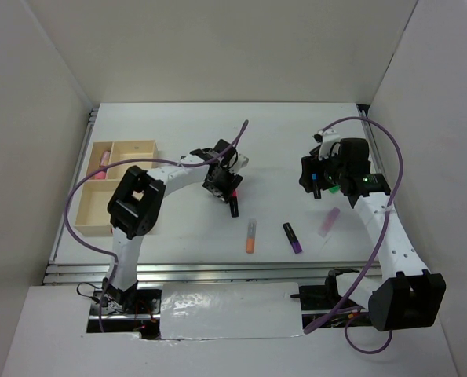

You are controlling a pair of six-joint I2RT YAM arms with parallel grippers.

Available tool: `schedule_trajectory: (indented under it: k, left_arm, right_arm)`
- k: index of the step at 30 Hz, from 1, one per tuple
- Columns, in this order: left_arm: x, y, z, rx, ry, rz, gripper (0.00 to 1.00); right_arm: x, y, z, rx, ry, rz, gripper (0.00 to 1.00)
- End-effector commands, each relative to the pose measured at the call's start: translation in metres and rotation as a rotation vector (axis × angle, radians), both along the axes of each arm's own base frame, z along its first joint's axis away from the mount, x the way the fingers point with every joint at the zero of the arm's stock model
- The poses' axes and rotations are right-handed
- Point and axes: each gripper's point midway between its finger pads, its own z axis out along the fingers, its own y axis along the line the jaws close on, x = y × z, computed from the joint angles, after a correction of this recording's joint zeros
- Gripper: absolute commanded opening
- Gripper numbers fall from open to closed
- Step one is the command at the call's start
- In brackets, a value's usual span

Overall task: Sort the stationery into containers
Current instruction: Grab a piece of stationery with the left arm, then place the stationery into the container

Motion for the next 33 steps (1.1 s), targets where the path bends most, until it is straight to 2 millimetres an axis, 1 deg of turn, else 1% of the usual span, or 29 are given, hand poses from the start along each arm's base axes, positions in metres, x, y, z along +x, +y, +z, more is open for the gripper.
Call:
schedule_trajectory:
  k: [1, 4, 5, 7, 8, 10, 11, 12, 13, 14, 15, 16, 17, 18, 19, 20, 21, 22, 23, 24, 25, 26, 27, 28, 29, 30, 31, 32, 33]
  left_arm:
    - [0.008, 0.006, -0.009, 0.029, -0.009, 0.047, 0.67]
    - [0.009, 0.009, -0.013, 0.036, -0.002, 0.053, 0.61]
    - [0.009, 0.011, -0.015, 0.037, 0.000, 0.056, 0.56]
    - [0.009, 0.012, -0.014, 0.036, 0.000, 0.056, 0.50]
    - [0.008, 0.016, -0.014, 0.041, 0.002, 0.057, 0.44]
    - [0.008, 0.020, -0.009, 0.037, -0.005, 0.061, 0.38]
    - [0.009, 0.023, -0.006, 0.031, -0.004, 0.068, 0.31]
    - [0.010, 0.022, 0.005, 0.006, -0.017, 0.066, 0.27]
    - [0.007, 0.024, 0.009, -0.003, -0.019, 0.065, 0.22]
    - [0.008, 0.026, 0.016, -0.021, -0.031, 0.062, 0.19]
    - [0.008, 0.024, 0.034, -0.058, -0.055, 0.053, 0.16]
    - [0.003, 0.025, 0.040, -0.077, -0.055, 0.048, 0.10]
    - [0.001, 0.029, 0.055, -0.119, -0.062, 0.049, 0.03]
    - [-0.001, 0.030, 0.062, -0.126, -0.073, 0.049, 0.03]
    - [-0.002, 0.034, 0.072, -0.162, -0.073, 0.057, 0.00]
    - [-0.003, 0.038, 0.080, -0.180, -0.084, 0.066, 0.00]
    - [-0.004, 0.043, 0.099, -0.205, -0.120, 0.074, 0.00]
    - [-0.005, 0.050, 0.106, -0.214, -0.132, 0.086, 0.00]
    - [0.001, 0.067, 0.114, -0.217, -0.147, 0.129, 0.00]
    - [0.000, 0.077, 0.128, -0.226, -0.165, 0.149, 0.00]
    - [0.003, 0.087, 0.134, -0.227, -0.173, 0.172, 0.00]
    - [0.010, 0.110, 0.138, -0.213, -0.186, 0.225, 0.00]
    - [0.015, 0.123, 0.146, -0.209, -0.201, 0.252, 0.00]
    - [0.014, 0.136, 0.145, -0.187, -0.186, 0.265, 0.00]
    - [0.023, 0.161, 0.146, -0.175, -0.189, 0.322, 0.00]
    - [0.026, 0.175, 0.146, -0.165, -0.189, 0.353, 0.00]
    - [0.029, 0.201, 0.143, -0.135, -0.186, 0.379, 0.00]
    - [0.032, 0.213, 0.142, -0.123, -0.183, 0.402, 0.00]
    - [0.039, 0.225, 0.138, -0.108, -0.177, 0.422, 0.00]
  right_arm:
    - [0.005, 0.004, 0.012, -0.010, -0.072, 0.033, 0.78]
    - [0.005, 0.008, 0.015, -0.022, -0.087, 0.056, 0.77]
    - [0.005, 0.012, 0.017, -0.030, -0.098, 0.078, 0.76]
    - [0.003, 0.016, 0.018, -0.044, -0.113, 0.106, 0.75]
    - [0.002, 0.021, 0.021, -0.064, -0.133, 0.136, 0.75]
    - [0.001, 0.027, 0.024, -0.087, -0.155, 0.166, 0.75]
    - [-0.001, 0.033, 0.027, -0.109, -0.180, 0.207, 0.75]
    - [-0.003, 0.036, 0.028, -0.120, -0.192, 0.227, 0.75]
    - [-0.004, 0.040, 0.031, -0.132, -0.210, 0.252, 0.75]
    - [-0.006, 0.044, 0.035, -0.143, -0.229, 0.277, 0.76]
    - [-0.009, 0.052, 0.037, -0.171, -0.257, 0.337, 0.76]
    - [-0.012, 0.057, 0.037, -0.185, -0.272, 0.365, 0.77]
    - [-0.014, 0.066, 0.044, -0.213, -0.328, 0.416, 0.78]
    - [-0.016, 0.071, 0.044, -0.224, -0.338, 0.444, 0.78]
    - [-0.018, 0.075, 0.047, -0.235, -0.359, 0.466, 0.78]
    - [-0.020, 0.080, 0.048, -0.245, -0.370, 0.487, 0.78]
    - [-0.021, 0.084, 0.050, -0.252, -0.379, 0.501, 0.78]
    - [-0.024, 0.090, 0.052, -0.259, -0.389, 0.516, 0.78]
    - [-0.024, 0.092, 0.052, -0.258, -0.386, 0.521, 0.78]
    - [-0.025, 0.093, 0.052, -0.257, -0.385, 0.521, 0.78]
    - [-0.026, 0.094, 0.050, -0.255, -0.381, 0.523, 0.78]
    - [-0.025, 0.094, 0.050, -0.253, -0.378, 0.516, 0.78]
    - [-0.025, 0.093, 0.048, -0.255, -0.372, 0.512, 0.78]
    - [-0.024, 0.092, 0.045, -0.251, -0.359, 0.500, 0.78]
    - [-0.022, 0.090, 0.043, -0.252, -0.349, 0.489, 0.78]
    - [-0.022, 0.089, 0.042, -0.251, -0.342, 0.487, 0.78]
    - [-0.020, 0.086, 0.038, -0.247, -0.323, 0.471, 0.78]
    - [-0.019, 0.084, 0.037, -0.245, -0.312, 0.461, 0.78]
    - [-0.018, 0.083, 0.035, -0.241, -0.301, 0.455, 0.78]
